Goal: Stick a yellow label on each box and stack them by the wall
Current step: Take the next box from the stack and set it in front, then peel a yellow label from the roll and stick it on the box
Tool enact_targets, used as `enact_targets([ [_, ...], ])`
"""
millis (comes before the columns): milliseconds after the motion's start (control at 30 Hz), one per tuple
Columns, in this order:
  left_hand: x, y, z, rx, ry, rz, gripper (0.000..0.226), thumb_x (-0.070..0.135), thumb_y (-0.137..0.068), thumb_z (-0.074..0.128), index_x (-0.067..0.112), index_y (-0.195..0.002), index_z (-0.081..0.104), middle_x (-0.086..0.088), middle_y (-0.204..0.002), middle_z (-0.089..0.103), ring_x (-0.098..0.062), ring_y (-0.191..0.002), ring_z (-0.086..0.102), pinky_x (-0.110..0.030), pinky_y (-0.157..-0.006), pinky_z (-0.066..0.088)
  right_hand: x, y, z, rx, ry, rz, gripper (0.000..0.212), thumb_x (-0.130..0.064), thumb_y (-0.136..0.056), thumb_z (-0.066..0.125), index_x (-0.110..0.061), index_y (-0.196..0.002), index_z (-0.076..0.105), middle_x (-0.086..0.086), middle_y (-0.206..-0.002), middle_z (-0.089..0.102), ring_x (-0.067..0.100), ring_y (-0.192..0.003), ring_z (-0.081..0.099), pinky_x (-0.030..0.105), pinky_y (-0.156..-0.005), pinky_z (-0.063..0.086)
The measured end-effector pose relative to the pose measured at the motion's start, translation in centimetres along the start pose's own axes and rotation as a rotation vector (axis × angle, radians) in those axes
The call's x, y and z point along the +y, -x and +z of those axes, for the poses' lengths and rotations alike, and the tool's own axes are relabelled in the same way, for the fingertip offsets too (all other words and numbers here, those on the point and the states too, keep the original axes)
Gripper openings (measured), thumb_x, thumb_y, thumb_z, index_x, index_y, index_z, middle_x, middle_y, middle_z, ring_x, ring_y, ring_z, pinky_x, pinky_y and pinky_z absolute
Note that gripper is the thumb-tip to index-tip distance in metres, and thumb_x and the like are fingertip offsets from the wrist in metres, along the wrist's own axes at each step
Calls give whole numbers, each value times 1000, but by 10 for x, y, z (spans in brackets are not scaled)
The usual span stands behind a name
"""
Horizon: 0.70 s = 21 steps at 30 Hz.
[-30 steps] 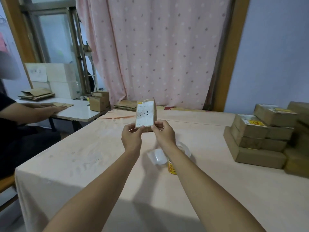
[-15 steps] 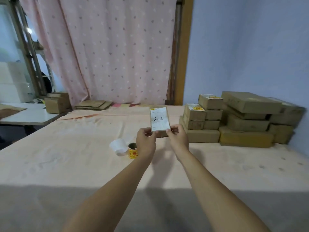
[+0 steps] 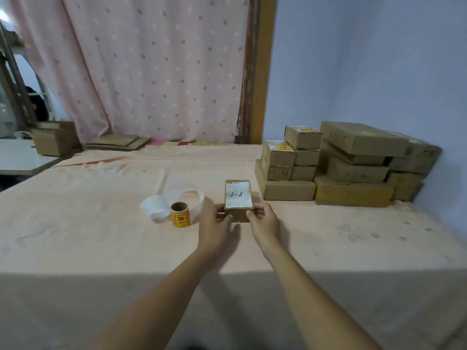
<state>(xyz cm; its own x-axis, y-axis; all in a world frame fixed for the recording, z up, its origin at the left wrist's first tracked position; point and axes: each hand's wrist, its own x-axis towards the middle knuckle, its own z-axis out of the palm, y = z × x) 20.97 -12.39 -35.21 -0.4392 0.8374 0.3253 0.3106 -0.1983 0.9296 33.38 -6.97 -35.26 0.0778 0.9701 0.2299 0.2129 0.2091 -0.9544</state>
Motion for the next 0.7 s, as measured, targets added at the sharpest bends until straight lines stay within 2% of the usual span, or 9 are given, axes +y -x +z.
enact_targets([
  [67, -4, -2, -2, -32, -18, 16, 33, 2, -87, 56, 21, -113, 66, 7, -105, 71, -5, -96, 66, -29, -87, 55, 5, 1, 2, -14, 42, -23, 20, -12, -92, 68, -17, -111, 63, -7, -95, 67, 13, -94, 66, 22, -81, 48],
  [167, -3, 1, -7, -56, -59, 61, 35, 4, -85, 56, 23, -112, 66, 9, -106, 70, -4, -96, 64, -33, -88, 54, 10, 2, 2, 18, 85, -53, 22, -12, -91, 67, -15, -113, 64, -5, -97, 67, 9, -92, 64, 21, -80, 46],
  [267, -7, 3, -24, -34, -212, 132, 29, 8, -89, 60, 18, -116, 63, 6, -111, 63, -12, -103, 59, -35, -92, 51, 12, 1, 0, 65, 43, -40, 23, -12, -92, 67, -13, -114, 63, -3, -101, 69, 8, -94, 64, 13, -75, 44],
  [333, -10, 4, -46, 35, -346, 244, 24, 6, -88, 64, 14, -110, 67, 5, -107, 60, -15, -101, 59, -31, -87, 49, 12, 3, -1, 75, 21, -49, 20, -12, -92, 67, -14, -111, 63, -1, -102, 70, 9, -94, 65, 12, -73, 43],
  [400, -10, 4, -74, 107, -469, 352, 21, 2, -85, 66, 12, -103, 69, 4, -102, 59, -18, -98, 56, -28, -78, 45, 12, 4, 1, 74, 19, -60, 17, -12, -91, 67, -18, -106, 62, -1, -102, 71, 10, -95, 66, 19, -78, 45],
  [467, -11, -2, -101, 131, -603, 403, 24, -2, -83, 67, 11, -102, 70, 0, -104, 63, -22, -99, 53, -31, -76, 42, 12, 5, 2, 64, 19, -63, 16, -13, -91, 67, -20, -104, 61, -1, -102, 72, 11, -96, 66, 23, -80, 47],
  [600, -10, -17, -131, 44, -792, 434, 36, -5, -82, 65, 13, -113, 70, 1, -114, 65, -24, -104, 51, -32, -80, 45, 12, 5, 1, 62, -1, -57, 14, -13, -91, 66, -18, -104, 63, -1, -102, 72, 11, -97, 67, 25, -82, 49],
  [700, -14, -25, -138, -41, -935, 498, 42, -5, -80, 66, 13, -118, 69, 2, -120, 67, -27, -100, 53, -38, -80, 50, 12, 6, 0, 64, -17, -48, 15, -13, -91, 66, -16, -105, 64, 0, -103, 72, 12, -98, 68, 25, -82, 50],
])
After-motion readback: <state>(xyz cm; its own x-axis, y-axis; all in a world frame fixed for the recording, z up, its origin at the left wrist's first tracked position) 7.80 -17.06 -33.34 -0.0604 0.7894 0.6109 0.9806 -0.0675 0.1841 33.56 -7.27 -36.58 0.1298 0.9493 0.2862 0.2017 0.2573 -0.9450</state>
